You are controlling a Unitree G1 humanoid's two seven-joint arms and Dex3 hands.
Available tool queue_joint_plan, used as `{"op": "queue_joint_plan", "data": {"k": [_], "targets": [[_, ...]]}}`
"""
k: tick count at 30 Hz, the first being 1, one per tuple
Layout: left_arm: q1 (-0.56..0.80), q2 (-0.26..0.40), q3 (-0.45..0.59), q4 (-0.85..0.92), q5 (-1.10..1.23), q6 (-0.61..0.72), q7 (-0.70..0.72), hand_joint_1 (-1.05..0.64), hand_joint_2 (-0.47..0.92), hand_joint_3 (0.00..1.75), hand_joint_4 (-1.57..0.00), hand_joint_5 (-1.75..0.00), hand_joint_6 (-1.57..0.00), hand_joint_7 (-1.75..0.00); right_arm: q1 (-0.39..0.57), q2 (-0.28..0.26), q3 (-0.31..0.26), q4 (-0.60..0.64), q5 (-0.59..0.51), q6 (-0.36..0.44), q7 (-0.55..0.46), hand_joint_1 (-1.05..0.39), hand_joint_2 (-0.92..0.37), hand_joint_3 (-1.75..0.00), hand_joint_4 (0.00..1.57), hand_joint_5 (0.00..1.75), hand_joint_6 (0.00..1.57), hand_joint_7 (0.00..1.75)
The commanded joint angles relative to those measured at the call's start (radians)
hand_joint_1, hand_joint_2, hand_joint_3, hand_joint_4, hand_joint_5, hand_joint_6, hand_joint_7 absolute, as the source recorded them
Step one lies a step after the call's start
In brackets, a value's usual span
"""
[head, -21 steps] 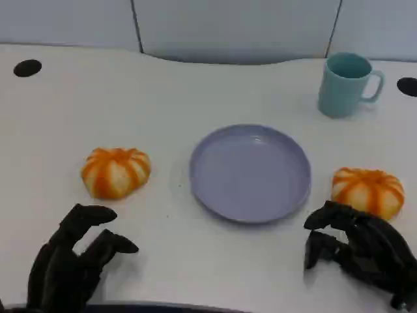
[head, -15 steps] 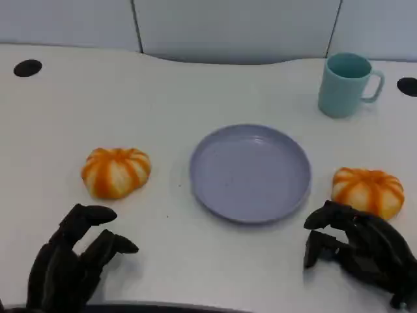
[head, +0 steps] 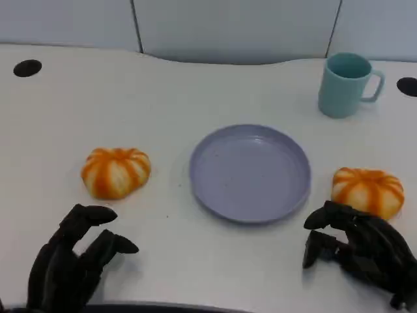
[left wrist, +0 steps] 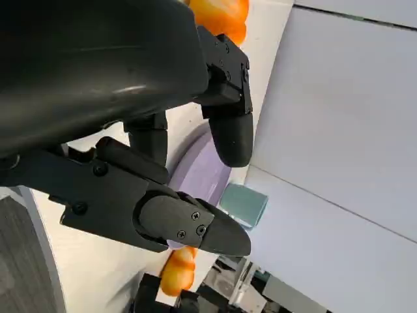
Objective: Grasp the bread from the table and place it into the plate.
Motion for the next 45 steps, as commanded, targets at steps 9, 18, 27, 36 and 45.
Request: {"op": "queue_joint_plan", "data": {"k": [9, 18, 27, 36, 45], "targets": [[0.001, 0.032, -0.015, -0.023, 0.069, -0.122, -0.015, -0.7, 0.92, 0.13, -0.27, -1.68, -0.29, -1.27, 0.027, -0.006, -0.004, 0.019, -0.002, 0.023, 0.008, -0.52, -0.92, -0.14, 0.63, 1.58, 0.74, 0.96], [-0.028, 0.107, -0.063, -0.103, 0.233, -0.275, 0.065, -0.72, 0.92, 0.21, -0.34, -1.33, -0.54, -0.51, 0.026, -0.011, -0.004, 0.027, -0.01, 0.014, -0.002, -0.53, -0.92, -0.12, 0.64, 1.59, 0.77, 0.92], [-0.09, 0.274, -0.131, -0.27, 0.524, -0.213, 0.247, -0.79, 0.92, 0.21, -0.24, -0.99, -0.54, -0.08, 0.029, -0.011, 0.003, 0.022, -0.02, 0.004, -0.007, -0.54, -0.92, -0.14, 0.64, 1.55, 0.77, 0.92], [-0.207, 0.406, -0.246, -0.253, 0.843, -0.187, 0.396, -0.78, 0.92, 0.12, -0.3, -0.53, -0.42, 0.0, 0.023, -0.005, -0.005, 0.037, -0.008, 0.02, 0.001, -0.51, -0.92, -0.12, 0.65, 1.57, 0.78, 0.91], [-0.348, 0.476, -0.378, -0.164, 1.056, -0.131, 0.49, -0.82, 0.92, 0.06, -0.29, -0.12, -0.24, 0.0, 0.035, -0.011, 0.0, 0.014, -0.011, 0.018, -0.001, -0.53, -0.92, -0.13, 0.62, 1.57, 0.77, 0.91]]}}
